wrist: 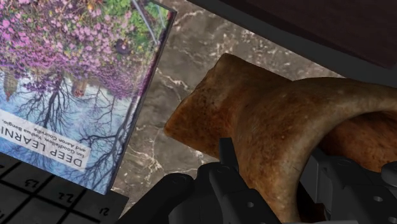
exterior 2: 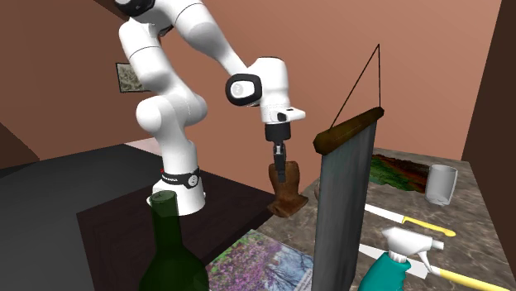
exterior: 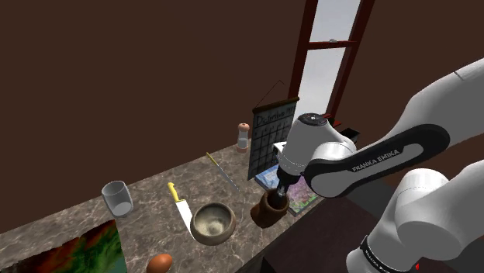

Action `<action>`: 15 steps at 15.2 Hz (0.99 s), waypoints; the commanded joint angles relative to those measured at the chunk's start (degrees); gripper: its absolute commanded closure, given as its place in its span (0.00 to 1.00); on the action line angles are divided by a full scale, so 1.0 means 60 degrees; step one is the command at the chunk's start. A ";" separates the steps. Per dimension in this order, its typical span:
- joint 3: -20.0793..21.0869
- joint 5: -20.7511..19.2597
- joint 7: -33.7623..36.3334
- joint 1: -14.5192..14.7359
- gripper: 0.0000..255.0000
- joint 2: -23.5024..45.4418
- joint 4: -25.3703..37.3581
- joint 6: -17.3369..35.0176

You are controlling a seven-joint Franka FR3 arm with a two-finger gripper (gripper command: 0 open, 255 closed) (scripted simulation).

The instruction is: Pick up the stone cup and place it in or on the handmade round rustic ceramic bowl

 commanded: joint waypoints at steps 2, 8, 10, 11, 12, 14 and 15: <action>-0.0132 0.0024 -0.0118 0.0044 1.00 -0.0544 0.0143 -0.0680; -0.0267 0.0032 -0.0208 0.0100 1.00 -0.1312 0.0531 -0.1833; -0.0307 0.0026 -0.0233 0.0109 1.00 -0.1526 0.0682 -0.2197; -0.0327 0.0022 -0.0244 0.0111 1.00 -0.1625 0.0761 -0.2375; -0.0345 0.0017 -0.0255 0.0114 1.00 -0.1720 0.0842 -0.2551; -0.0382 0.0005 -0.0275 0.0116 1.00 -0.1895 0.1012 -0.2895; -0.0400 -0.0001 -0.0285 0.0116 1.00 -0.1975 0.1100 -0.3063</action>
